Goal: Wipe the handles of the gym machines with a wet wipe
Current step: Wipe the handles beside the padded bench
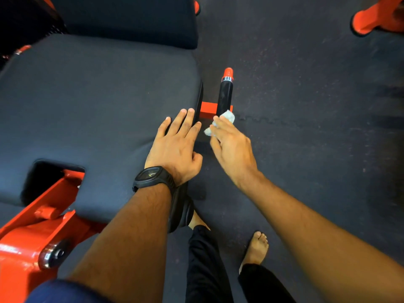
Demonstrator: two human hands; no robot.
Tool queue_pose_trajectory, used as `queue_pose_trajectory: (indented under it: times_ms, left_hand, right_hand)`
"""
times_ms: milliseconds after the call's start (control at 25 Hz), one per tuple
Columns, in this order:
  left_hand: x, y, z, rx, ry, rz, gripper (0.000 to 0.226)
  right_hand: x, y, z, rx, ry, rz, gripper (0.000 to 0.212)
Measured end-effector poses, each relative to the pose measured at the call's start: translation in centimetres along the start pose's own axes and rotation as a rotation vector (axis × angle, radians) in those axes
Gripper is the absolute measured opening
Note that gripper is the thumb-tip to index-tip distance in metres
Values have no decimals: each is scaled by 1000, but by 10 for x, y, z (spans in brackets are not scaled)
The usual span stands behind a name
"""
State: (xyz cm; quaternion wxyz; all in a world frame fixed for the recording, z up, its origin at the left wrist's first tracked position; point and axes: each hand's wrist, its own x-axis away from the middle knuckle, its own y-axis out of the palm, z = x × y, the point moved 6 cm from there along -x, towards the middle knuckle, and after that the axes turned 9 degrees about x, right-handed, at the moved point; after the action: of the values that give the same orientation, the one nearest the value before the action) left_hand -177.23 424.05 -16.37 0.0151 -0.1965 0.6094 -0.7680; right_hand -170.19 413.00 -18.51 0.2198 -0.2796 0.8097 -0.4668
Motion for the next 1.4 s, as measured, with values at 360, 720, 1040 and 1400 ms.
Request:
queue_pose_trajectory:
  times_ms: [360, 720, 1040, 1400]
  left_hand:
    - [2, -1, 1, -7, -8, -8, 79]
    - [0, -1, 0, -19, -7, -12, 82]
    - [-1, -1, 0, -25, -3, -13, 81]
    - [0, 0, 0, -28, -2, -11, 81]
  right_hand:
    - [-46, -1, 4, 271, -378, -343, 31]
    - [-77, -4, 20, 305, -466, -499, 27]
    - [-111, 1, 42, 420, -717, -505, 46]
    - [-127, 10, 50, 552, -622, -515, 50]
